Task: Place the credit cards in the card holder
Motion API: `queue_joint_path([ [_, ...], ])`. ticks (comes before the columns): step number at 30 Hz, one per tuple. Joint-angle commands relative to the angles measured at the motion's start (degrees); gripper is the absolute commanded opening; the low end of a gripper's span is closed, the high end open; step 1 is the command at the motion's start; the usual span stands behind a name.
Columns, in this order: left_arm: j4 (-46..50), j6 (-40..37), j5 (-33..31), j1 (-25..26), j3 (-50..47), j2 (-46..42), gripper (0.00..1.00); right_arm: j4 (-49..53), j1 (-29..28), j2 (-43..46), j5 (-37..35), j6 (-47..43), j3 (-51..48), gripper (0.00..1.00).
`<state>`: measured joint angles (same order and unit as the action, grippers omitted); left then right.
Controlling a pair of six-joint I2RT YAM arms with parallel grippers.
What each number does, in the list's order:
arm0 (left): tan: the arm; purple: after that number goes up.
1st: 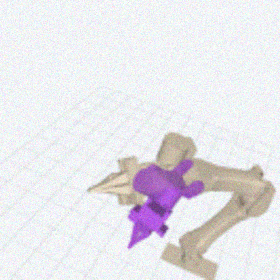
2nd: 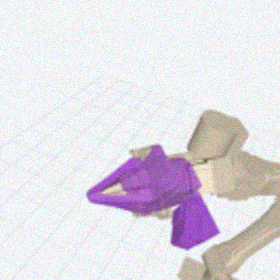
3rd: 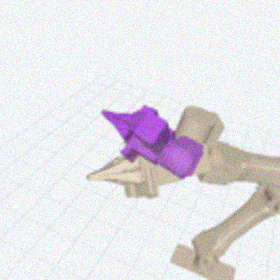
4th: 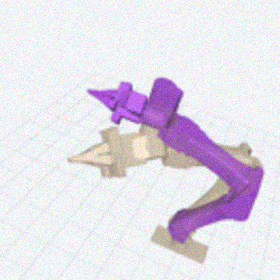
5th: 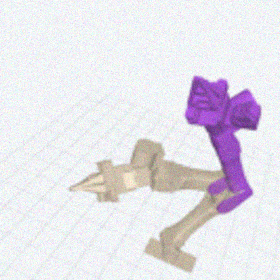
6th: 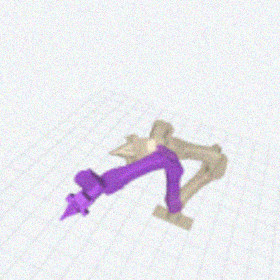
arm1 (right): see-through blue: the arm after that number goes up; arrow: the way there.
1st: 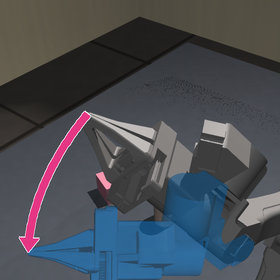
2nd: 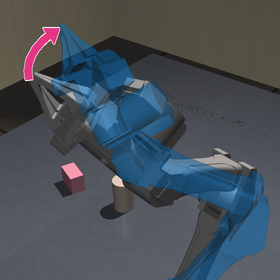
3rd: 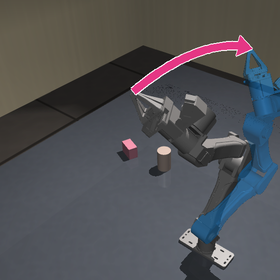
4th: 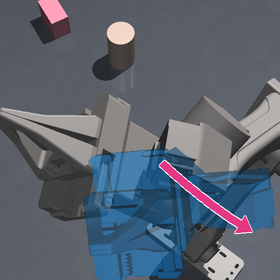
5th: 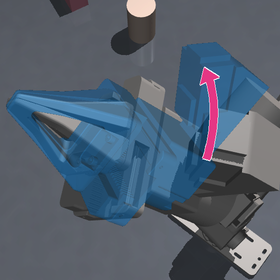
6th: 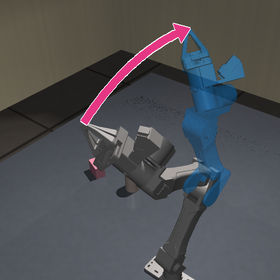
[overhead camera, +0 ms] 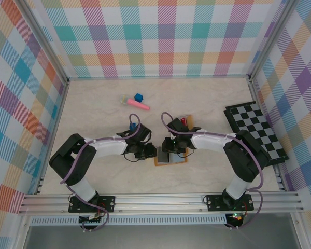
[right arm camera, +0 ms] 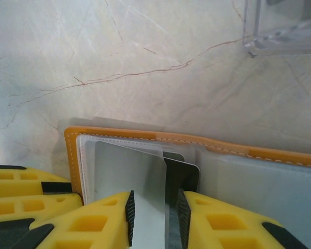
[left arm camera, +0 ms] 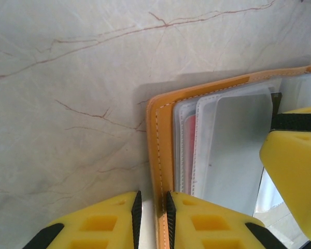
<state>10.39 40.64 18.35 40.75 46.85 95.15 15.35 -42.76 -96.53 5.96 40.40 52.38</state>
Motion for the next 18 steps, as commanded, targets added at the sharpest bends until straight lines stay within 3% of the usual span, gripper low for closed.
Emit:
queue_joint_path([
  [1,0.81,-0.97,-0.79,0.62,0.96,0.89,0.22,1.94,-0.04,-0.22,-0.46,-0.68,0.91,0.3],
  [12,0.42,-0.82,-0.66,0.61,1.5,1.42,0.22,-2.55,-0.26,-0.67,6.22,-0.68,1.96,0.3],
  [18,0.77,-0.94,-1.16,0.58,1.35,0.91,0.22,4.67,-0.22,3.55,-2.51,-1.15,3.4,0.31],
])
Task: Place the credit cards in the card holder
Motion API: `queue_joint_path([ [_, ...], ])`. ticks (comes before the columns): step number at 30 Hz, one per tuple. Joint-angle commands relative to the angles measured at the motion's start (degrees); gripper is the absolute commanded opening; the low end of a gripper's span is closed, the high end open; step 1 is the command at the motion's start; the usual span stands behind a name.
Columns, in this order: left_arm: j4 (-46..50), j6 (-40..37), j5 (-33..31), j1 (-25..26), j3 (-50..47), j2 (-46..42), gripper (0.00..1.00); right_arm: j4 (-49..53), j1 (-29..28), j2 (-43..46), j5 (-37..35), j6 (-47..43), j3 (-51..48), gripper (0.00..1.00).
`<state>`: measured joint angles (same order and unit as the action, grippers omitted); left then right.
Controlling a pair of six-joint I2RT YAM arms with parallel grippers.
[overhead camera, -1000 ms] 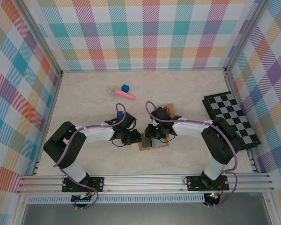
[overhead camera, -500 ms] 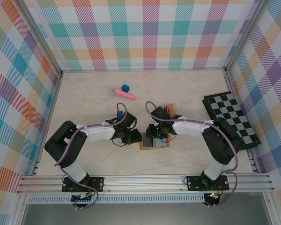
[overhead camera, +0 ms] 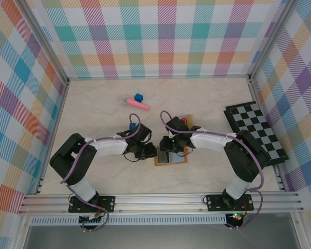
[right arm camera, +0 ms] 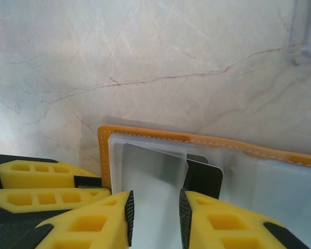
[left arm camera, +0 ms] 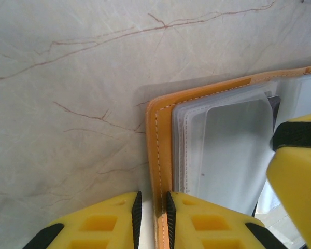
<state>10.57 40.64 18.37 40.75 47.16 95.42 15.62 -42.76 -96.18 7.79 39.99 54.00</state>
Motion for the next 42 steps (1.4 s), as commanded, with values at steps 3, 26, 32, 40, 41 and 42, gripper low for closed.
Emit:
queue_joint_path([
  [3,0.42,-0.92,-1.23,0.58,0.86,0.65,0.22,7.69,-0.22,3.94,-7.21,-0.91,1.9,0.32],
  [26,-0.28,-0.92,-0.27,0.62,1.59,1.51,0.23,3.54,-1.62,-2.42,0.95,-1.64,4.47,0.29],
  [32,0.02,-1.06,-0.48,0.6,1.82,1.54,0.23,4.24,-1.63,-2.57,1.71,-3.11,5.82,0.3],
  [40,1.92,-1.27,-3.54,0.61,1.68,-0.84,0.27,10.94,-0.66,1.46,-5.12,-4.7,6.43,0.37],
  [41,2.48,-1.42,-4.21,0.52,1.75,-1.37,0.28,11.75,-0.34,2.69,-6.08,-5.06,6.55,0.37],
  [42,3.06,-1.68,-4.98,0.54,1.82,-2.01,0.29,12.75,0.18,4.31,-7.36,-5.42,6.64,0.4],
])
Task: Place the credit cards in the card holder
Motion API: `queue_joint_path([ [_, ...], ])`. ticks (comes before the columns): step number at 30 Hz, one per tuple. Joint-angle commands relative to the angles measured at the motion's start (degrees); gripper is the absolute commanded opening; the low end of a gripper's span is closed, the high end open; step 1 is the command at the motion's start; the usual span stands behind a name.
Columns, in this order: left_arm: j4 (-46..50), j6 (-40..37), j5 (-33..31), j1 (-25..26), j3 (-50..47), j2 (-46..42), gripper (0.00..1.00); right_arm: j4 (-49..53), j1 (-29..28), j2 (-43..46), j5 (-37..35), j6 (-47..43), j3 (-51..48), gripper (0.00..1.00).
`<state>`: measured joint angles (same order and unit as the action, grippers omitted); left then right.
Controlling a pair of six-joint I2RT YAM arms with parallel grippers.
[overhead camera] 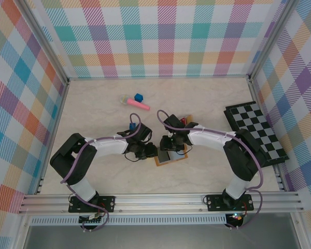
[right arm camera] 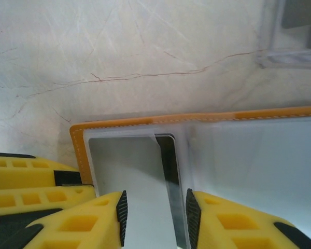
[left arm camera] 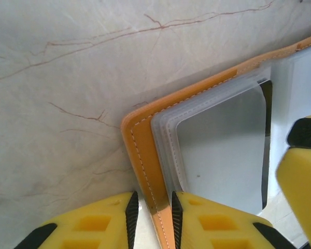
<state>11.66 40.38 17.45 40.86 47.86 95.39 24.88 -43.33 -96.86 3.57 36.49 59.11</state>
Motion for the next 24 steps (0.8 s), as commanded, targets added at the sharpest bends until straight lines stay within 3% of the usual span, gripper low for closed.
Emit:
queue_joint_path([
  [1,2.57,-1.59,-4.87,0.31,1.27,-2.75,0.31,4.25,1.63,6.73,-4.09,-2.35,1.46,0.41],
  [8,6.21,-2.27,-6.95,-1.46,5.74,-5.84,0.43,8.33,11.87,17.35,-9.81,-6.11,0.52,0.5],
  [14,6.43,-2.08,-5.29,-3.72,16.82,1.26,0.48,10.88,22.45,17.32,-5.56,-9.52,2.53,0.5],
  [19,9.84,-1.26,-3.33,-4.37,28.37,10.31,0.5,14.69,23.74,12.76,-5.37,-12.37,7.69,0.52],
  [24,9.92,0.12,-1.73,-4.56,34.01,15.06,0.5,16.64,23.74,9.28,-6.32,-13.11,11.41,0.53],
])
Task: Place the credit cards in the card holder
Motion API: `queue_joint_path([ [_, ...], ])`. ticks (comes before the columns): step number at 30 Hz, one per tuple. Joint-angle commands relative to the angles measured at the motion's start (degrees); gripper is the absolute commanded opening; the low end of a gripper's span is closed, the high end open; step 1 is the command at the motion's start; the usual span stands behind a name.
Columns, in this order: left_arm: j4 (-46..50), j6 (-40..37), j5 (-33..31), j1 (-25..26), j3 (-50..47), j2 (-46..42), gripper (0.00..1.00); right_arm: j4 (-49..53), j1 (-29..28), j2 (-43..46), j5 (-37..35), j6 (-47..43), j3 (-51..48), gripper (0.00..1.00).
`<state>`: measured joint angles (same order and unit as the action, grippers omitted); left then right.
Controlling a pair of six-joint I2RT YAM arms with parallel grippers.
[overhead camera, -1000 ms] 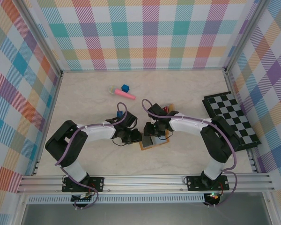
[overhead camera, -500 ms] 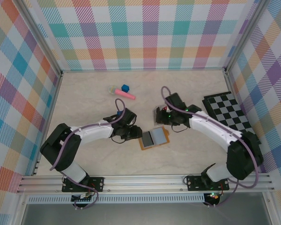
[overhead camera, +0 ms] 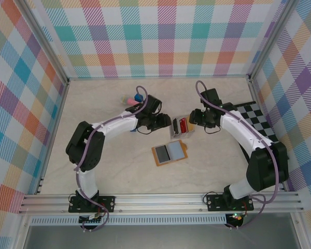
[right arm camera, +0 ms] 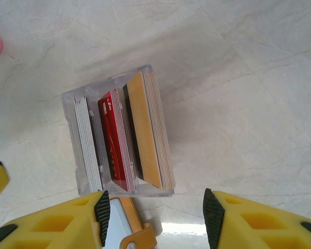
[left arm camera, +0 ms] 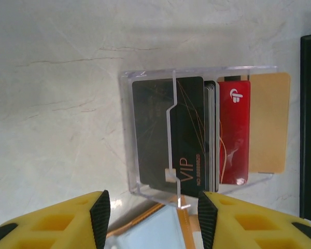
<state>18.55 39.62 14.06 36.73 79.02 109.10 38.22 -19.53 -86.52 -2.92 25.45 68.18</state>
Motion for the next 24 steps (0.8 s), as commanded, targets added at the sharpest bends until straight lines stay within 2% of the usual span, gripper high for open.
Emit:
queue_joint_path([
  [1,3.28,0.95,1.67,-0.55,3.48,1.97,0.5,3.73,-0.04,-1.72,-0.21,-2.07,3.15,0.59],
  [2,3.25,1.21,1.88,-0.61,3.96,2.59,0.5,4.16,-0.07,-2.47,-0.29,-2.31,4.06,0.61],
  [11,3.16,1.65,3.48,-0.87,5.56,5.32,0.5,6.73,-0.33,-8.24,1.18,-5.27,9.22,0.53],
  [15,2.05,3.05,5.48,-0.93,6.13,7.27,0.5,9.03,-0.42,-11.62,-0.9,-5.98,11.86,0.52],
  [20,2.24,3.26,5.74,-0.87,8.35,10.3,0.5,9.39,-0.83,-14.39,-0.33,-6.63,13.48,0.52],
  [24,4.04,2.98,5.57,-0.87,10.44,12.44,0.48,10.86,-1.73,-16.94,-3.08,-7.22,15.62,0.53],
])
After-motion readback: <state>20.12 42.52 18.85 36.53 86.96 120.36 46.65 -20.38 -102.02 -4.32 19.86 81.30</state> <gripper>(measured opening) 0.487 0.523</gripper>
